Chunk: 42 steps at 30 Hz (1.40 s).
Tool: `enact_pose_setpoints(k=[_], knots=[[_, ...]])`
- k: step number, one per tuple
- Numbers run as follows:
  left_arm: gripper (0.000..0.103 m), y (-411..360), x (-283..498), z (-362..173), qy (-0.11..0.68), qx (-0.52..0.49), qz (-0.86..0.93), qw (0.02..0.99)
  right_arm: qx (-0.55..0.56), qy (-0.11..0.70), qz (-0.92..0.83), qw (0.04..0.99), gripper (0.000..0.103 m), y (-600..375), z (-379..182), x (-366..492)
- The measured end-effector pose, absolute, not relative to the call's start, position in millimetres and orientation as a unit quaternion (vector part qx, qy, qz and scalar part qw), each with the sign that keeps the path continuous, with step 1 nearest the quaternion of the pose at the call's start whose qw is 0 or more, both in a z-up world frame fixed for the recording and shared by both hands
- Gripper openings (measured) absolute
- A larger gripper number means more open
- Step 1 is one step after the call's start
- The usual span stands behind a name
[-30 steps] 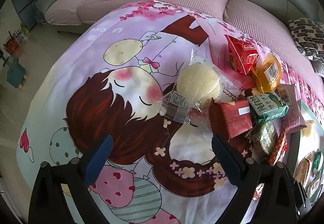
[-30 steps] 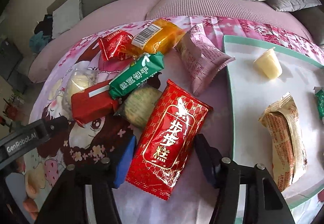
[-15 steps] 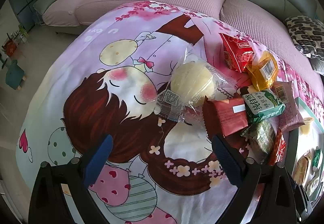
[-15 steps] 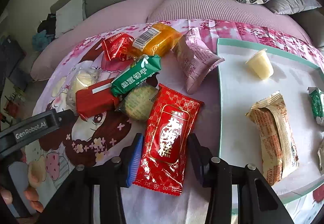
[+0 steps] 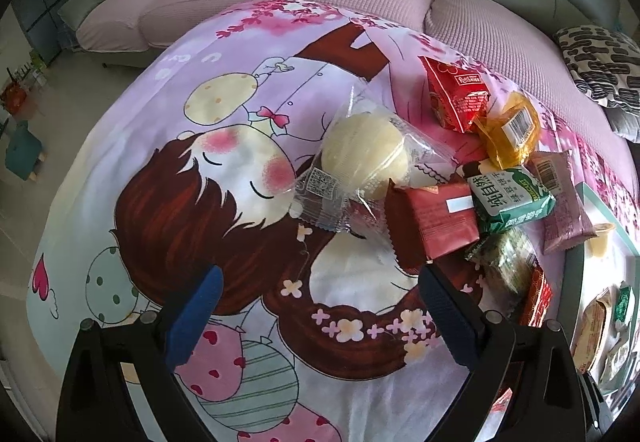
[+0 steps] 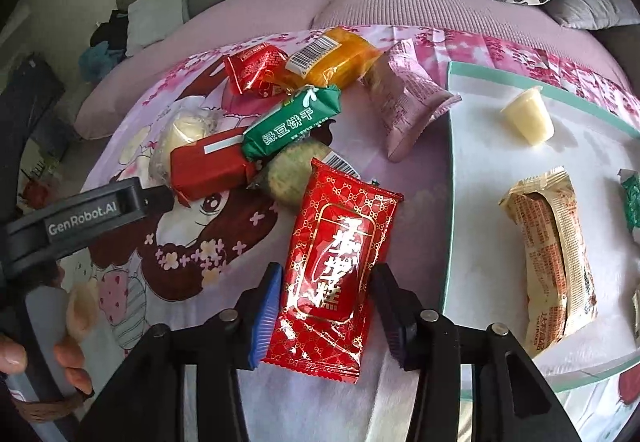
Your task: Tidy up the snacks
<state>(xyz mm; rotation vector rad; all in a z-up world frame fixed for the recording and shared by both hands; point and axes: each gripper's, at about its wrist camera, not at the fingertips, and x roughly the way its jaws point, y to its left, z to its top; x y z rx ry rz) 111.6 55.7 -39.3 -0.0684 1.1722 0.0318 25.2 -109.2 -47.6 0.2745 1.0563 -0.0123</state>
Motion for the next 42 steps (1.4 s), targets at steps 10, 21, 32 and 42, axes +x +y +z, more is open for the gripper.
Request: enact_pose_setpoints(k=[10, 21, 32, 42], knots=[[0.098, 58, 110, -39, 0.554, -0.04, 0.011, 0.832, 0.149, 0.521, -0.008, 0.84, 0.068, -108, -49, 21], [0.098, 58, 110, -41, 0.558, -0.052, -0.002, 0.828, 0.148, 0.534, -0.031, 0.832, 0.075, -98, -59, 33], [0.098, 59, 109, -40, 0.558, -0.056, -0.001, 0.828, 0.199, 0.503, -0.05, 0.839, 0.068, -102, -58, 40], [0.098, 54, 111, -41, 0.558, -0.05, -0.004, 0.828, 0.2, 0.492, -0.06, 0.845, 0.049, -113, -55, 32]])
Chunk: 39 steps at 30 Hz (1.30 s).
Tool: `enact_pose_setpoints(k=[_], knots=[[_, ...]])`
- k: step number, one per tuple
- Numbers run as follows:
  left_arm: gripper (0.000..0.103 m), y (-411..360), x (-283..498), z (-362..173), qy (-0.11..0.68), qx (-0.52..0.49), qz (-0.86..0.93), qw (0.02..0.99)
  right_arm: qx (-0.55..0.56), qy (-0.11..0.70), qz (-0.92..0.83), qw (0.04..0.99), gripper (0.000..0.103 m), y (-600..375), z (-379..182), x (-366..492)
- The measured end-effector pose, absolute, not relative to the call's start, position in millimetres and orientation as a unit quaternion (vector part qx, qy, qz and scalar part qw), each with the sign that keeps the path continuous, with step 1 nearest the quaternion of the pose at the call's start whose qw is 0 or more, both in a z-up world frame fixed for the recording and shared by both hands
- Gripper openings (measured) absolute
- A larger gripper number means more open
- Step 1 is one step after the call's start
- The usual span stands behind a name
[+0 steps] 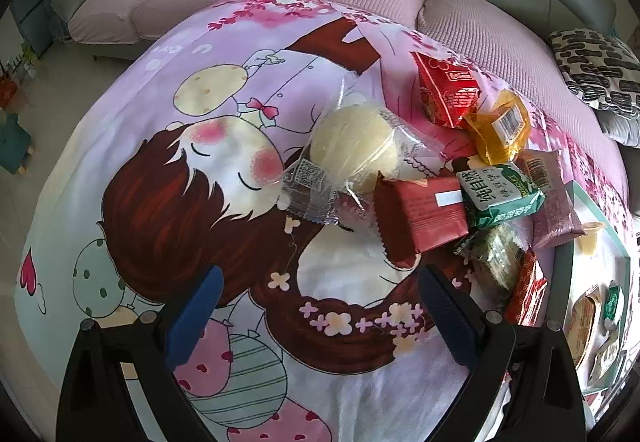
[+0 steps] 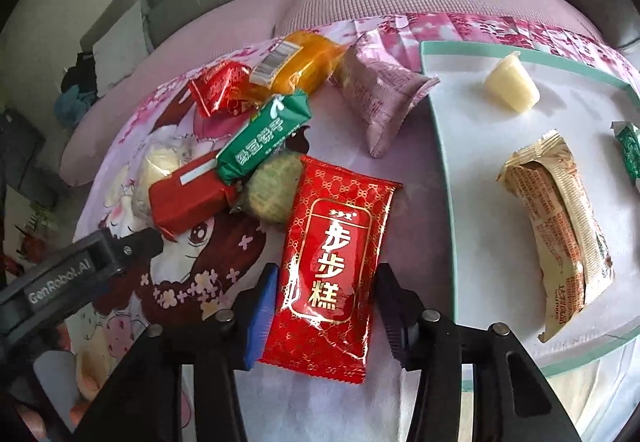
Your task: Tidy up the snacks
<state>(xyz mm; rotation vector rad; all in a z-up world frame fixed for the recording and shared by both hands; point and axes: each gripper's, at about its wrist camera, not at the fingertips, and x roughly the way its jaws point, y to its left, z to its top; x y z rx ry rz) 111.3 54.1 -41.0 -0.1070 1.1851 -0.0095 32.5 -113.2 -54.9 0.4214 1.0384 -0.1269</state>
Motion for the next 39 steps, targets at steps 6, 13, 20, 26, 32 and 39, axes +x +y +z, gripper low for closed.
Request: enact_pose_setpoints(k=[6, 13, 20, 26, 32, 39], knots=[[0.098, 45, 112, -32, 0.545, -0.041, -0.022, 0.837, 0.207, 0.469, -0.067, 0.856, 0.047, -128, -39, 25], [0.098, 32, 112, -28, 0.539, -0.026, -0.04, 0.841, 0.223, 0.453, -0.068, 0.861, 0.047, -145, -25, 18], [0.098, 3, 110, -26, 0.538, -0.039, -0.089, 0.837, 0.233, 0.409, -0.072, 0.879, 0.032, -166, 6, 4], [0.098, -25, 111, -38, 0.555, -0.047, -0.113, 0.823, 0.227, 0.434, -0.074, 0.869, 0.032, -183, -5, 3], [0.097, -30, 116, -44, 0.557, -0.072, -0.113, 0.82, 0.238, 0.441, -0.054, 0.864, 0.032, -184, -13, 3], [0.086, -49, 130, -64, 0.58, -0.119, -0.123, 0.796, 0.254, 0.432, -0.062, 0.863, 0.032, -200, -8, -2]])
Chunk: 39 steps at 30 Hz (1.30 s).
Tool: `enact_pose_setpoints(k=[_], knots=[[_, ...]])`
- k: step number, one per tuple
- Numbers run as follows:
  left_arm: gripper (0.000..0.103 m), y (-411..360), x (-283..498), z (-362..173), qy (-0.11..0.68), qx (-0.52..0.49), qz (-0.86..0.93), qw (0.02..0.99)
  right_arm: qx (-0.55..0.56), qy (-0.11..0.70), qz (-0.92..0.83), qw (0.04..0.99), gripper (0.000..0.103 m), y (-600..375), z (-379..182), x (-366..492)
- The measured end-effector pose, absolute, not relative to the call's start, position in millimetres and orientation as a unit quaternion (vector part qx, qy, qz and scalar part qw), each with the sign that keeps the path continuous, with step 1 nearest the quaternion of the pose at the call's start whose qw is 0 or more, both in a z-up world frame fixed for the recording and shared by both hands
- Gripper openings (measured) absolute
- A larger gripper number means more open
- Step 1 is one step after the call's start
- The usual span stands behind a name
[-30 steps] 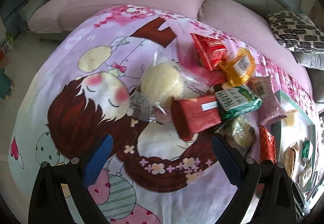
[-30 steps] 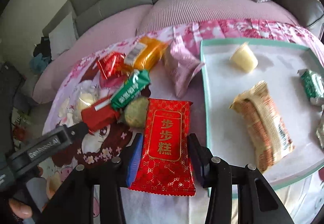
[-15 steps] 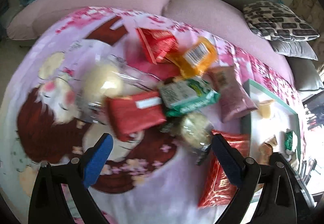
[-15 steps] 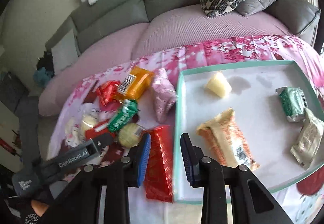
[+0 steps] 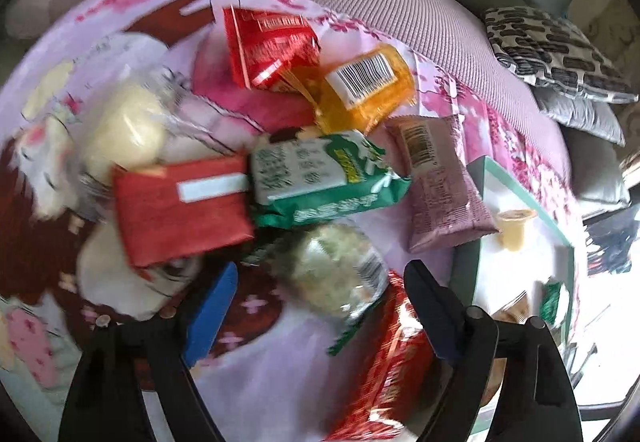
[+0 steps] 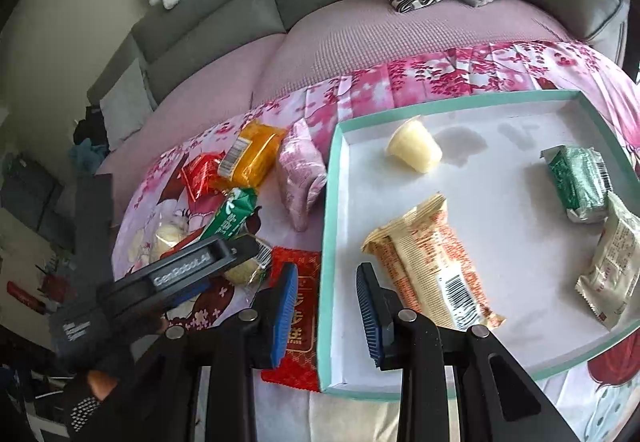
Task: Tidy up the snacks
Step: 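Hold the red pack in the right gripper while the left gripper grasps the green-edged pastry pack, then lift both held packs up from the snack pile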
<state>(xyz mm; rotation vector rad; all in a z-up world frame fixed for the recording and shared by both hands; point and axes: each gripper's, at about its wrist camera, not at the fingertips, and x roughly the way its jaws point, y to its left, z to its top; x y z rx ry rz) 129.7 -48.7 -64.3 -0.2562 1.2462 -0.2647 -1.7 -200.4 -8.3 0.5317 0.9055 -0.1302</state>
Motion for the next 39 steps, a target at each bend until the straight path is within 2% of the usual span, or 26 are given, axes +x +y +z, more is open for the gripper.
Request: enact_pose_setpoints(k=[7, 14, 16, 27, 31, 33, 39], knots=[[0.086, -56, 141, -68, 0.578, -0.123, -0.076, 0.803, 0.262, 0.436, -0.06, 0.859, 0.032, -208, -12, -3], [0.053, -43, 137, -66, 0.578, -0.126, -0.06, 0.804, 0.257, 0.442, -0.053, 0.858, 0.032, -204, -14, -2], [0.049, -35, 133, -67, 0.582, -0.133, -0.07, 0.799, 0.251, 0.445, -0.047, 0.858, 0.033, -199, -14, 0], [0.049, 29, 97, -71, 0.6, -0.188, -0.053, 0.776, 0.194, 0.488, 0.005, 0.851, 0.035, -152, -30, 16], [0.049, 51, 86, -73, 0.599, -0.214, -0.039, 0.77, 0.171, 0.501, 0.02, 0.848, 0.055, -135, -40, 22], [0.049, 59, 87, -73, 0.597, -0.222, -0.034, 0.77, 0.159, 0.501, 0.02, 0.85, 0.059, -129, -39, 24], [0.049, 75, 87, -70, 0.593, -0.239, -0.028, 0.768, 0.093, 0.514, -0.003, 0.853, 0.066, -107, -46, 33]])
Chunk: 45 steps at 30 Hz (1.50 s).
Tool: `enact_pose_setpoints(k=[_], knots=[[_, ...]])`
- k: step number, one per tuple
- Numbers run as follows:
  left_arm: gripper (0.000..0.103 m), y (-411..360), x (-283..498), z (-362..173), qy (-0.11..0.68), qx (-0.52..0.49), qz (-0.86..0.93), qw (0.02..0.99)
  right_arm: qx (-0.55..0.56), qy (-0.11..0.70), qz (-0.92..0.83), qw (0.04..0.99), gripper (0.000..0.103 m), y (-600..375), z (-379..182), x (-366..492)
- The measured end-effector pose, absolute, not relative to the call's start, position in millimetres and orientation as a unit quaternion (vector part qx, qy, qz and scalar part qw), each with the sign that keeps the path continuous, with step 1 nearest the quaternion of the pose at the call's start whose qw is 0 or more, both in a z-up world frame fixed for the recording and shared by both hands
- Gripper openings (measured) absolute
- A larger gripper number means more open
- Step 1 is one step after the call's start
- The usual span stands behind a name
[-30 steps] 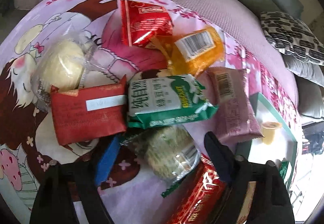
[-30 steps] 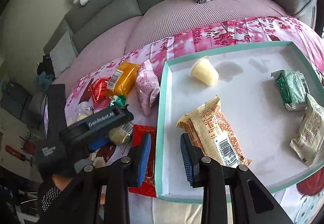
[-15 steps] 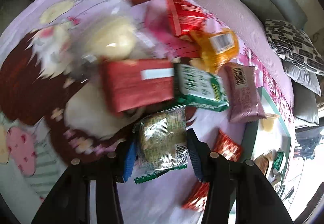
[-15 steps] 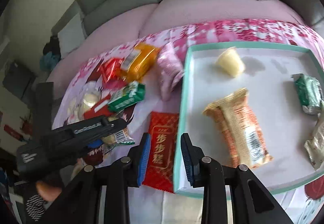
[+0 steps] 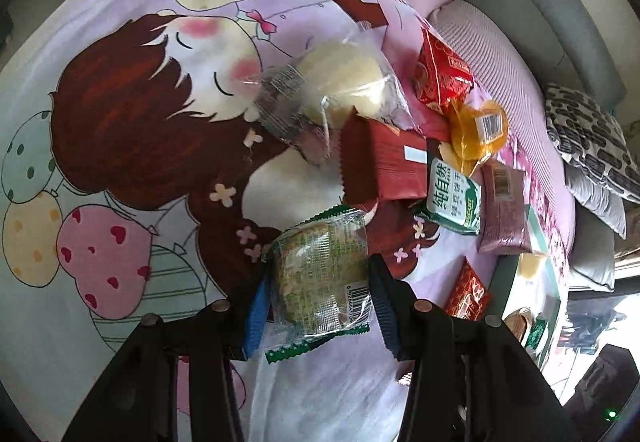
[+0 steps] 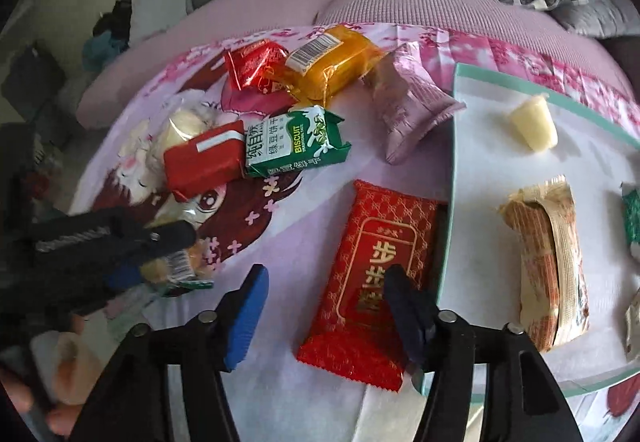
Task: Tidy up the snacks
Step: 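Lift both held packs up from the snack pile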
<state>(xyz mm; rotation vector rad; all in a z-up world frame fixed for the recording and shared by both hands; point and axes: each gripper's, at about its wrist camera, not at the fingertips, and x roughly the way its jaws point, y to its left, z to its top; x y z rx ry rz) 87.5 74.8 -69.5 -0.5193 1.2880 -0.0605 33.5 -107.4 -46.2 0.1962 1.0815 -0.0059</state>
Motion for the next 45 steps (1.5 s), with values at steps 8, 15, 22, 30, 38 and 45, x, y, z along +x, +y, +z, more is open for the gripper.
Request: enact_pose_setpoints(k=[8, 15, 22, 30, 38, 45], knots=[[0.045, 103, 87, -65, 0.585, -0.259, -0.02, 0.768, 0.027, 0.515, -0.04, 0.856, 0.077, -92, -54, 48], [0.045, 109, 90, -73, 0.594, -0.28, -0.035, 0.754, 0.08, 0.505, -0.011, 0.859, 0.081, -96, -54, 50], [0.045, 124, 85, -62, 0.593, -0.281, -0.041, 0.754, 0.156, 0.492, 0.057, 0.855, 0.081, -101, -46, 49], [0.052, 104, 96, -72, 0.596, -0.271, -0.054, 0.754, 0.064, 0.519, 0.022, 0.852, 0.08, -117, -44, 87], [0.057, 100, 98, -74, 0.599, -0.259, -0.06, 0.756, -0.04, 0.593, 0.048, 0.803, 0.08, -106, -62, 119], [0.058, 98, 99, -75, 0.6, -0.255, -0.065, 0.756, 0.063, 0.596, 0.125, 0.791, 0.08, -98, -56, 99]])
